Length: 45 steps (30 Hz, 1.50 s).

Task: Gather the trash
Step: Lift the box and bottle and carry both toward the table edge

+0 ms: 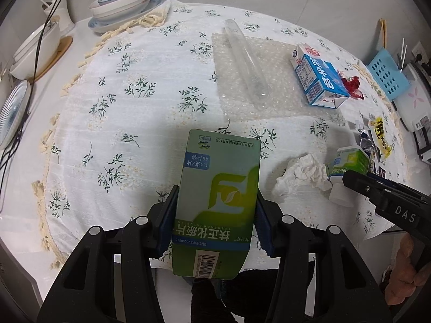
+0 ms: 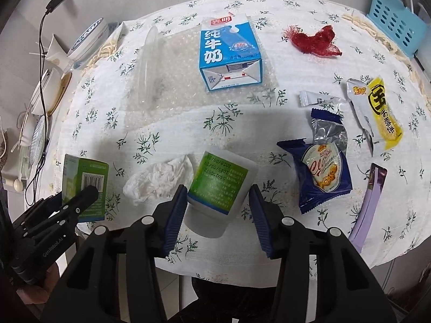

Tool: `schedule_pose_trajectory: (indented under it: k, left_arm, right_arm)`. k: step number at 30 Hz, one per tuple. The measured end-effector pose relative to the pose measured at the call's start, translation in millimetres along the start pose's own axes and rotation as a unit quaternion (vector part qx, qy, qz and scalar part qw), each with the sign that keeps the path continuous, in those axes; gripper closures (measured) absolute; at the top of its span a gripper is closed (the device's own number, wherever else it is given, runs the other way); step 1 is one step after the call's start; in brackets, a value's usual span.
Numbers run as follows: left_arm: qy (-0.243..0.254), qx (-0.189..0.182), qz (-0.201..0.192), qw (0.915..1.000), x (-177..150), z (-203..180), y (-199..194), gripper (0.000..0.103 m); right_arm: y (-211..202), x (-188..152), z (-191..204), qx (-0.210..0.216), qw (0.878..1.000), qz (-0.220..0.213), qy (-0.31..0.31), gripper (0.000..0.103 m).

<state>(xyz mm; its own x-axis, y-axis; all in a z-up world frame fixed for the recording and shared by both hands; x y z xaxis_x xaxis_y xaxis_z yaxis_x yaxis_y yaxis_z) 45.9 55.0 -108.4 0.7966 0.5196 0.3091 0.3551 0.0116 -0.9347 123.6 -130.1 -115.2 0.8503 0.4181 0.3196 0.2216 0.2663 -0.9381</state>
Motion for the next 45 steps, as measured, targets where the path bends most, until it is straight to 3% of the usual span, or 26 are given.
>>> schedule_pose_trajectory:
  k: [25, 45]
  left_arm:
    - [0.015, -0.021, -0.028, 0.9993, -25, -30, -47, 0.053]
    - [0.02, -0.052, -0.041, 0.9976, -92, -43, -88, 0.053]
  right_arm:
    - [-75, -31, -16, -0.042, 0.996, -0.076, -0.022, 0.06]
    - [-128, -96, -18, -0.048, 0.992, -0.112, -0.037, 0.06]
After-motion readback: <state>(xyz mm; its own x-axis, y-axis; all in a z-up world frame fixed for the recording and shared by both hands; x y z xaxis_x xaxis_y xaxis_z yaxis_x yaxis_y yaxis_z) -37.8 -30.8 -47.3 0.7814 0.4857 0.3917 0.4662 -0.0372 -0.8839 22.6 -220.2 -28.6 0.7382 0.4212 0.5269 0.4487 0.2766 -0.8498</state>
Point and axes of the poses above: each gripper's, at about its wrist camera, not at the fingertips, and y roughly the way its jaws point, z to its left, x to its top, the point moved 1 cm from there along y, roughly the way its jaws point, and after that the axes turned 13 degrees about -y, right-handed, at the moved point
